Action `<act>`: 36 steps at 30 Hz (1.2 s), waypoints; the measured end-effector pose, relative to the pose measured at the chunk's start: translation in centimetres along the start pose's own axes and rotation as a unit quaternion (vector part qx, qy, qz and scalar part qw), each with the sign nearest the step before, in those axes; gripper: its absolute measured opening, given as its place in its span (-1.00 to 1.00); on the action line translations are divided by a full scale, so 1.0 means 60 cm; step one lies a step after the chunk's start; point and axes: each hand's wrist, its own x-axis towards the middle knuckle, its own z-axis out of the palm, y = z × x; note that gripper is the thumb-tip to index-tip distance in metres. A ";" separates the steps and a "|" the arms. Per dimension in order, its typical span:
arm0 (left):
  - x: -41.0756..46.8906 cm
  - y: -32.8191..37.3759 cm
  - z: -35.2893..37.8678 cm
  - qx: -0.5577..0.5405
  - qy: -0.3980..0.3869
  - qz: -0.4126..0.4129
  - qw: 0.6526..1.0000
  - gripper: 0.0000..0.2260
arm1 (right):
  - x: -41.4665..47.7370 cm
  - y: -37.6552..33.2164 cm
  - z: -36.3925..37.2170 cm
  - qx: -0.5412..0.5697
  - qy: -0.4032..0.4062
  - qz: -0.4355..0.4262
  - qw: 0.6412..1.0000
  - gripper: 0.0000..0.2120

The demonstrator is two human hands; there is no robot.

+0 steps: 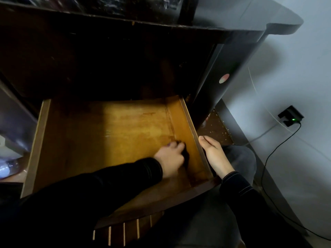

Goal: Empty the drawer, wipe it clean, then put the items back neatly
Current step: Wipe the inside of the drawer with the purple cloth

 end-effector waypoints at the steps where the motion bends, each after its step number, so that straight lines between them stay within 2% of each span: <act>1: -0.015 0.018 0.010 0.003 -0.016 0.047 0.999 -0.68 | -0.003 -0.002 0.001 -0.005 0.000 0.000 1.000 -0.72; 3: -0.032 0.027 0.019 -0.019 -0.041 0.085 0.995 -0.66 | -0.002 0.000 -0.003 -0.034 -0.002 -0.008 0.999 -0.74; 6: -0.036 0.005 -0.008 -0.122 -0.069 0.031 0.990 -0.66 | -0.009 -0.002 -0.006 -0.080 -0.020 -0.015 0.996 -0.82; 8: -0.035 -0.003 -0.030 -0.194 -0.066 0.007 0.979 -0.70 | -0.016 -0.010 -0.005 -0.122 -0.030 -0.021 0.992 -0.63; 10: -0.039 -0.005 -0.048 -0.242 -0.033 -0.014 0.970 -0.73 | -0.026 -0.020 -0.009 -0.159 -0.036 -0.043 0.986 -0.63; 13: -0.060 -0.008 -0.087 -0.325 0.021 -0.033 0.945 -0.73 | -0.036 -0.043 -0.023 -0.165 -0.035 -0.092 0.981 -0.76; 16: -0.090 -0.011 -0.141 -0.412 0.106 -0.027 0.905 -0.76 | -0.050 -0.090 -0.035 -0.102 -0.015 -0.143 0.984 -0.86; 18: -0.108 -0.012 -0.180 -0.459 0.177 -0.020 0.870 -0.76 | -0.066 -0.136 -0.038 -0.030 -0.044 -0.159 0.986 -0.87; 20: -0.123 -0.015 -0.221 -0.498 0.237 -0.017 0.834 -0.72 | -0.081 -0.180 -0.034 0.018 -0.108 -0.165 0.980 -0.74; 22: -0.134 -0.018 -0.260 -0.510 0.294 -0.004 0.809 -0.66 | -0.089 -0.215 -0.025 0.083 -0.181 -0.143 0.969 -0.49; 25: -0.146 -0.020 -0.310 -0.487 0.374 -0.010 0.789 -0.59 | -0.096 -0.254 -0.014 0.113 -0.244 -0.159 0.950 -0.39; 29: -0.166 -0.026 -0.361 -0.473 0.420 0.022 0.774 -0.52 | -0.115 -0.303 -0.030 0.095 -0.187 -0.252 0.945 -0.40; 31: -0.177 -0.036 -0.396 -0.436 0.457 0.047 0.774 -0.59 | -0.129 -0.333 -0.045 0.059 -0.153 -0.309 0.937 -0.48; 32: -0.180 -0.047 -0.415 -0.389 0.491 0.046 0.778 -0.65 | -0.135 -0.350 -0.052 0.043 -0.134 -0.335 0.932 -0.50; 34: -0.181 -0.078 -0.450 -0.209 0.544 -0.007 0.812 -0.77 | -0.135 -0.387 -0.069 0.049 -0.084 -0.368 0.925 -0.50; 36: -0.176 -0.105 -0.467 -0.028 0.515 -0.091 0.852 -0.82 | -0.122 -0.430 -0.085 0.088 -0.037 -0.384 0.918 -0.53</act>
